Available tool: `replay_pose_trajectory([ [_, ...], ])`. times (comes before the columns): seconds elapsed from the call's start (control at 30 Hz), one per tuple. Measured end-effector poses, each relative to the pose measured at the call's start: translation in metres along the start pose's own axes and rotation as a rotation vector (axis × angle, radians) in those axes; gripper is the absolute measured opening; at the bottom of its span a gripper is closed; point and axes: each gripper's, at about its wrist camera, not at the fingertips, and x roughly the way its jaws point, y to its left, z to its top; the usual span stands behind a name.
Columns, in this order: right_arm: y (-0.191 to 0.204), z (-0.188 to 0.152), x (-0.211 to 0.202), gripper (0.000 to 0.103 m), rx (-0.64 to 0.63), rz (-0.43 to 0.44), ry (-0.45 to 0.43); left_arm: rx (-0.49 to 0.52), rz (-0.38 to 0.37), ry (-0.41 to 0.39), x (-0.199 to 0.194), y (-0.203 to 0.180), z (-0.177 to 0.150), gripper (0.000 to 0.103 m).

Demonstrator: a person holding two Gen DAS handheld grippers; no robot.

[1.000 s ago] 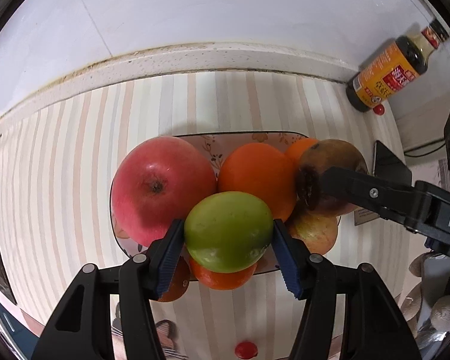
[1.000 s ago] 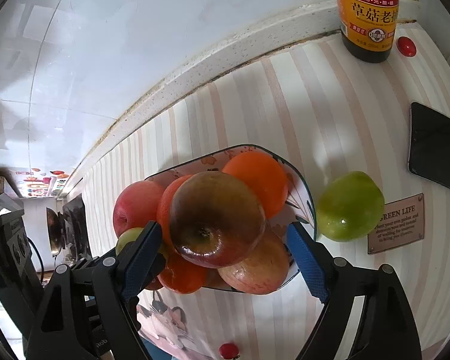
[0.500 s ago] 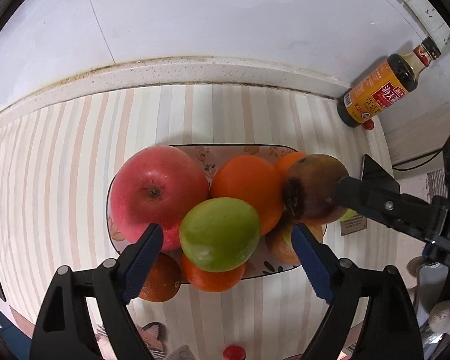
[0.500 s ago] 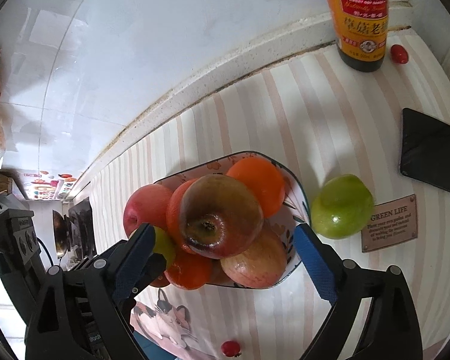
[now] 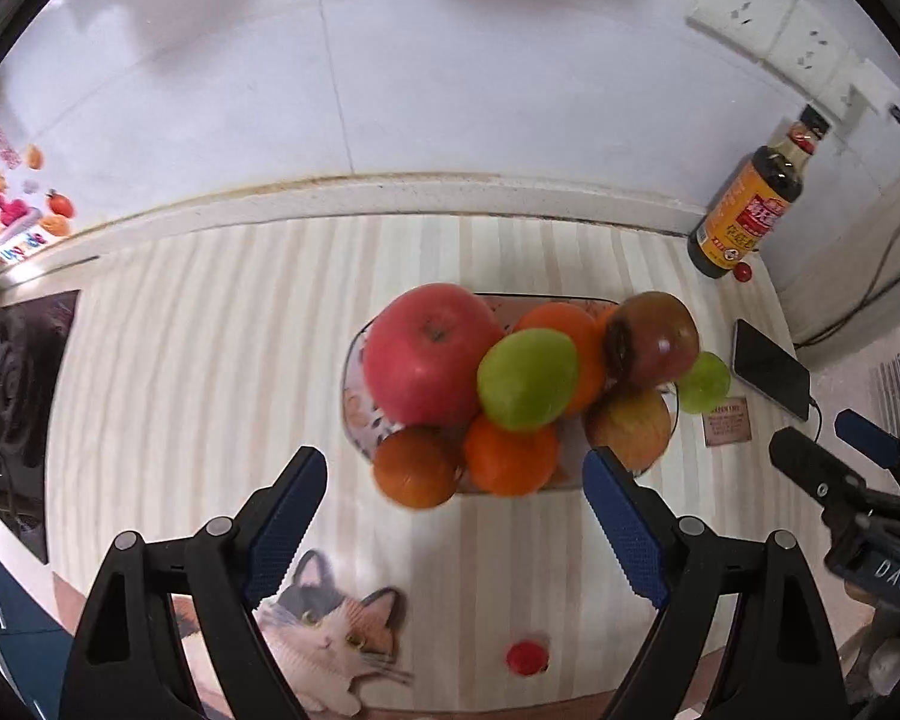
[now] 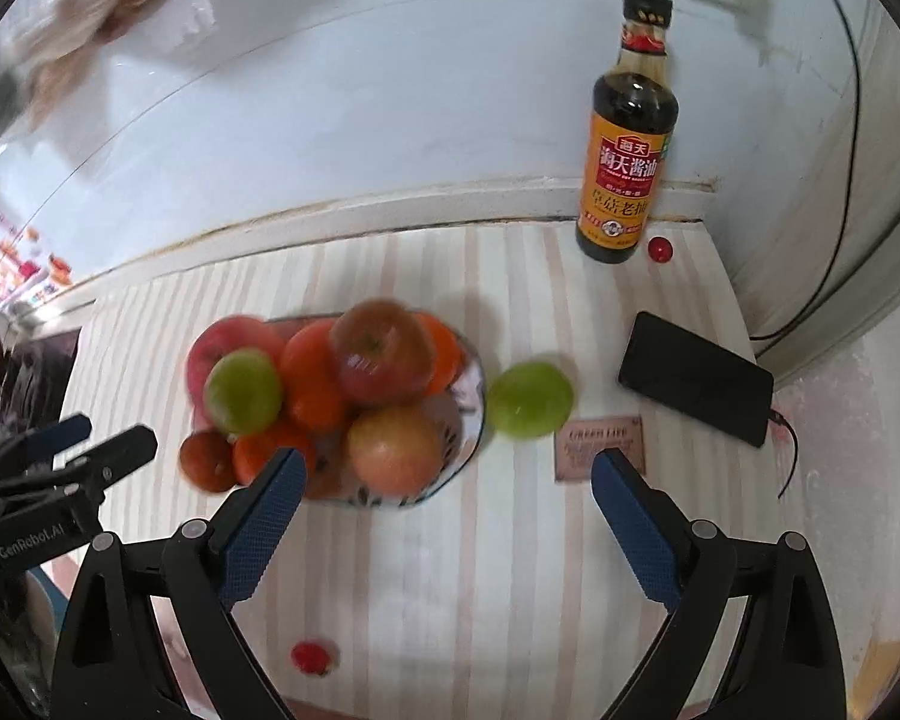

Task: Organize fruits
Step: 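Withdraw both tools from the plate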

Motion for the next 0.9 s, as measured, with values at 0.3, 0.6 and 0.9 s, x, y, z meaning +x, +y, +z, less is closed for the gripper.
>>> replay_pose_trajectory([
  [0.3,0.032,-0.039,-0.064,0.100,-0.045,-0.042,-0.100,0.028,0.008,-0.116,-0.067,-0.005,-0.037,0.087],
  [0.6,0.043,-0.068,-0.132,0.100,-0.047,-0.014,-0.160,0.051,-0.006,-0.185,-0.120,-0.012,-0.058,0.087],
  [0.9,0.041,-0.083,-0.165,0.100,-0.041,-0.029,-0.189,0.019,-0.027,-0.200,-0.142,-0.009,-0.074,0.087],
])
